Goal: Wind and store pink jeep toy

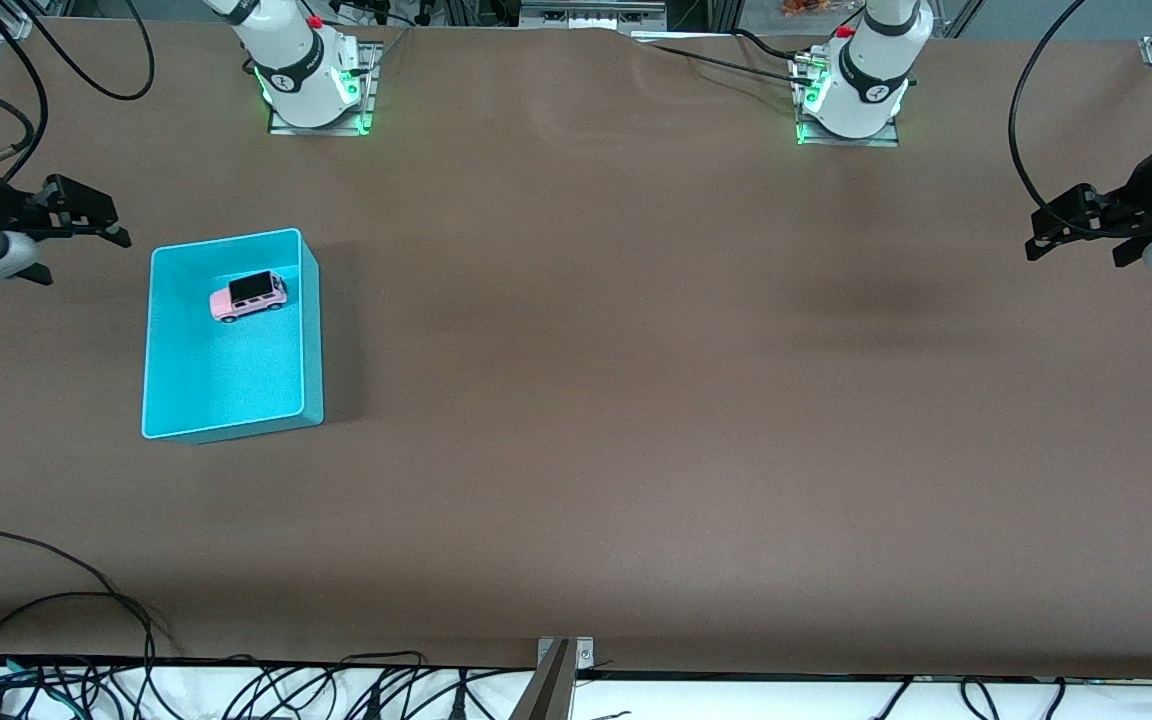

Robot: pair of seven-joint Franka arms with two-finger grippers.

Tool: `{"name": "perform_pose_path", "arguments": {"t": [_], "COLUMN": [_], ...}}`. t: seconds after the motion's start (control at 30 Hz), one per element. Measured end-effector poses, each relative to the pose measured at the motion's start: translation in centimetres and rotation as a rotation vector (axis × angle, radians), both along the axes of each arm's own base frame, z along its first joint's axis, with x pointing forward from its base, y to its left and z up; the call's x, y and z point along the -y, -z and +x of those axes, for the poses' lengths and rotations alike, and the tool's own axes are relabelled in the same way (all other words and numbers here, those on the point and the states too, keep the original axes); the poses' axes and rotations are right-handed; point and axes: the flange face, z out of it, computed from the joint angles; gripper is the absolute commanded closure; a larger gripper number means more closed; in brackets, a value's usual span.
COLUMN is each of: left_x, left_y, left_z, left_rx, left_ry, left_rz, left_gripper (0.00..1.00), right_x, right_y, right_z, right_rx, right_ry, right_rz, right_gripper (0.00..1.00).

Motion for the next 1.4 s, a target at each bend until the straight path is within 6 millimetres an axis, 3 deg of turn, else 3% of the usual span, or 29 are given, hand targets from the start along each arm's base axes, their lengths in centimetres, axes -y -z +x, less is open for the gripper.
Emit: {"name": "perform_pose_path", "arguments": {"t": [0.23, 0.43, 0.93, 1.1, 1.4], "left_x": [0.1, 0.2, 0.2, 0.2, 0.2], "left_y": [0.0, 0.0, 0.0, 0.0, 0.0], "left_z": [0.0, 0.0, 0.0, 0.0, 0.0], "left_rx": [0.000, 0.000, 0.000, 0.000, 0.000], "left_ry": [0.002, 0.003, 0.004, 0.004, 0.004], "left_rz": [0.000, 0.000, 0.000, 0.000, 0.000], "left_gripper": [0.00, 0.00, 0.00, 0.00, 0.00], "right_x": [0.0, -0.3, 0.2, 0.2, 0.0], "right_y": [-0.9, -1.9, -2.0, -1.8, -0.7], "right_z": [0.1, -1.0, -7.9, -7.4, -4.0], "right_rx": [0.007, -0.013, 0.063, 0.090, 0.091], "right_ry": [0.123, 0.219, 0.249, 0.251, 0.250], "right_rz": [-0.078, -0.098, -0.086, -0.083, -0.088], "right_gripper": [0.00, 0.00, 0.00, 0.00, 0.00]}}
